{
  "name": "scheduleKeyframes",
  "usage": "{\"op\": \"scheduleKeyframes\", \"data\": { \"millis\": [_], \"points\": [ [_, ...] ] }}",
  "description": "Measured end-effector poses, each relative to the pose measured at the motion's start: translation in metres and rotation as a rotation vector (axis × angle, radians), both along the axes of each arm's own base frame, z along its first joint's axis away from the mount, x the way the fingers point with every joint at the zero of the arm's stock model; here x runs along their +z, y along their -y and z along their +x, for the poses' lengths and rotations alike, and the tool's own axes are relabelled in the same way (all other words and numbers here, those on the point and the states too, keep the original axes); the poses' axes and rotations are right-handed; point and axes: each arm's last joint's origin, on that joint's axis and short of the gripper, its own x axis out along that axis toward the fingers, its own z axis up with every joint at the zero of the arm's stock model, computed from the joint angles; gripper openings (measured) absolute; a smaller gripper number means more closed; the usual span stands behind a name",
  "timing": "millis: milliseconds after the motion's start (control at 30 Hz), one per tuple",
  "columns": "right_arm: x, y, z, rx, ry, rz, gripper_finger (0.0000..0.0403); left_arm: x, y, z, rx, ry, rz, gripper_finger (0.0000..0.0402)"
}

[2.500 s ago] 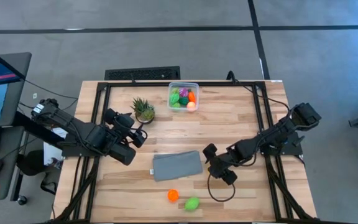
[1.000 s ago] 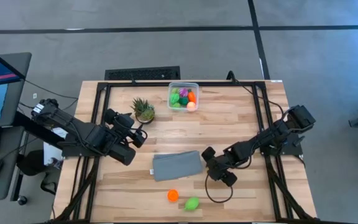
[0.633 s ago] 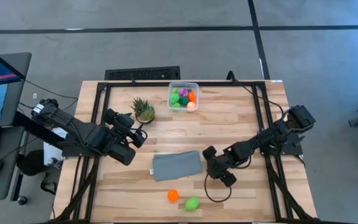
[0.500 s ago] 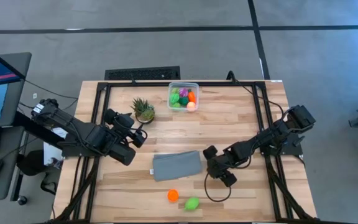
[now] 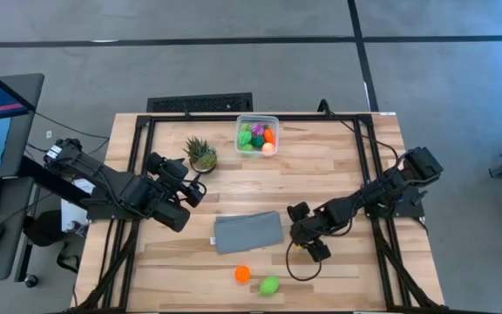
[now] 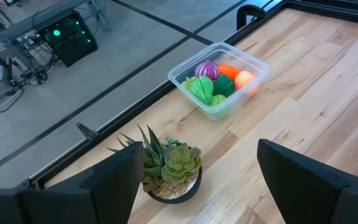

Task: Pick and placing Produce into tupperware
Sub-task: Put the lemon into the bin

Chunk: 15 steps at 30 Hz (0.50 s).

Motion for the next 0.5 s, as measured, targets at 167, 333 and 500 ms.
{"op": "scheduleKeyframes", "data": {
  "millis": [167,333,500],
  "points": [
    [0.0002,-0.0002,0.0004,-0.047,-0.004,0.016,0.0284,0.0,0.0,0.0,-0.003,-0.005,0.003,0.0306],
    [0.0002,-0.0002,0.0005,-0.076,-0.009,0.025,0.0274,0.0,-0.0001,-0.0002,-0.006,-0.012,0.007,0.0306],
    [0.0004,-0.0004,0.0008,-0.098,-0.013,0.035,0.0276,-0.0001,-0.0001,-0.0003,-0.009,-0.016,0.01,0.0306]
  ]
}}
